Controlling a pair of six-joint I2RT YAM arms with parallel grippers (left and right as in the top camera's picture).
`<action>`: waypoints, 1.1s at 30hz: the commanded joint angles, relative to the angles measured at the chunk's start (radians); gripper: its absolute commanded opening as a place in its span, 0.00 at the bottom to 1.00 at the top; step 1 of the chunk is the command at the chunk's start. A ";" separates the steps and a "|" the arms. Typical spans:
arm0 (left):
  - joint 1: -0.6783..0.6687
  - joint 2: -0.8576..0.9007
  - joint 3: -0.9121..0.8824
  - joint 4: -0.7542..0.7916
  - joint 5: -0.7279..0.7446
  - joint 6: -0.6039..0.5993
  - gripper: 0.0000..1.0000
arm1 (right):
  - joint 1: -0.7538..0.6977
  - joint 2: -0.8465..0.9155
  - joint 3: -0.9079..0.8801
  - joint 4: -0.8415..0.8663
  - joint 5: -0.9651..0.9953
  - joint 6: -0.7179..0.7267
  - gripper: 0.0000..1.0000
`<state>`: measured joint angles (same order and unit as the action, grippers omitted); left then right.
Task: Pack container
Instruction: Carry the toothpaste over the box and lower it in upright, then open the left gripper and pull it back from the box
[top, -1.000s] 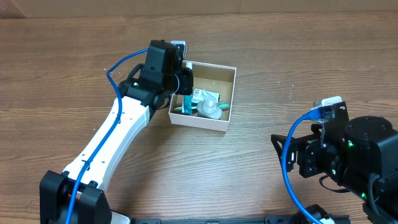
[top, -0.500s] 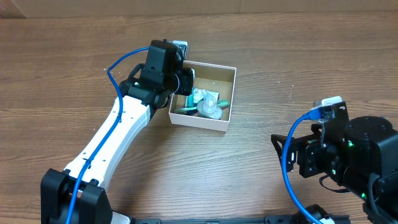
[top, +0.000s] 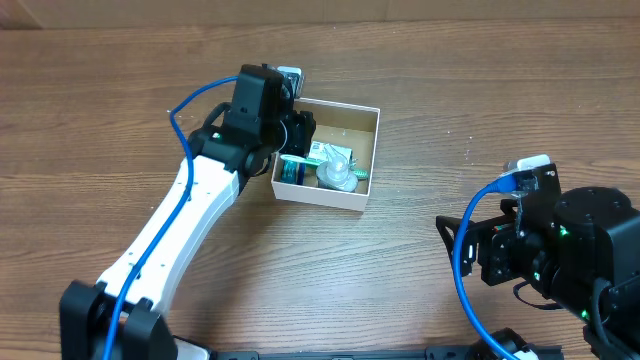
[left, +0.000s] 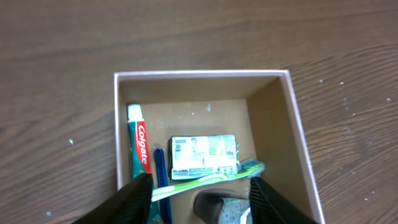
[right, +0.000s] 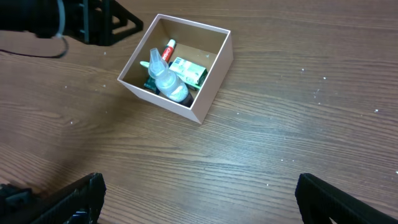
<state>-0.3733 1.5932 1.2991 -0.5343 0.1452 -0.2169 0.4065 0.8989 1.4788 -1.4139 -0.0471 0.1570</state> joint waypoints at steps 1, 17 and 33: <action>0.000 -0.150 0.037 -0.032 -0.055 0.060 0.59 | 0.002 -0.001 0.000 0.005 0.009 0.004 1.00; 0.000 -0.393 0.037 -0.245 -0.134 0.098 1.00 | 0.002 -0.001 0.000 0.005 0.009 0.004 1.00; 0.000 -0.620 0.037 -0.327 -0.208 0.098 1.00 | 0.002 -0.001 0.000 0.005 0.009 0.004 1.00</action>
<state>-0.3733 1.0134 1.3155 -0.8421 -0.0231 -0.1345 0.4065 0.8989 1.4788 -1.4143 -0.0471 0.1566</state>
